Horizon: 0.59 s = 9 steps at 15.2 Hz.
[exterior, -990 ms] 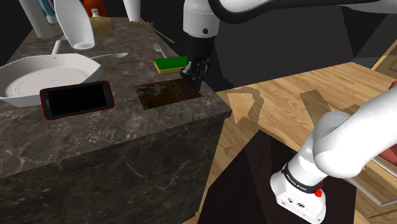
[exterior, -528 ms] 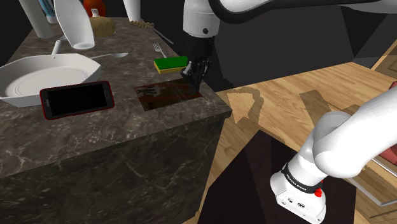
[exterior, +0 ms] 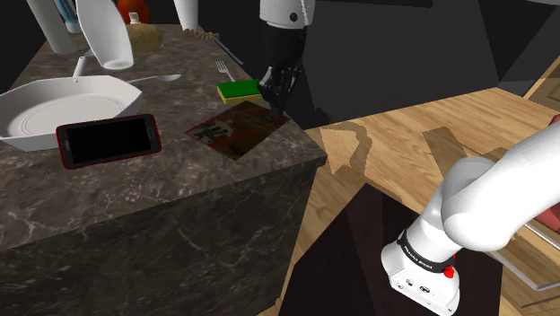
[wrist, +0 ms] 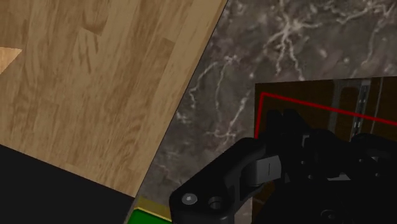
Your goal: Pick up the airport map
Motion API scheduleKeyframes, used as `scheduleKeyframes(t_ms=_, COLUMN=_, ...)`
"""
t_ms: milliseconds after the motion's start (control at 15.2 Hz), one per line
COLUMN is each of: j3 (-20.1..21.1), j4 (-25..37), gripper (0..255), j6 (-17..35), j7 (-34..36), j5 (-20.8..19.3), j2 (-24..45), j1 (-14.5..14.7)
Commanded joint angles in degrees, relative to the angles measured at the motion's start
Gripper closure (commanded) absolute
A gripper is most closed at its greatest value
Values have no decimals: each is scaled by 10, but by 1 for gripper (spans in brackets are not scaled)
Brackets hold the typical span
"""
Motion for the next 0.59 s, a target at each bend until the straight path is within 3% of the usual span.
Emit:
scheduleKeyframes(t_ms=0, j3=0, j4=19, gripper=255, j6=-15, j7=1, j5=-1, j2=4, j1=-1)
scheduleKeyframes(t_ms=528, j3=-1, j4=77, gripper=255, j6=-63, j7=4, j5=-5, j2=15, j1=-2)
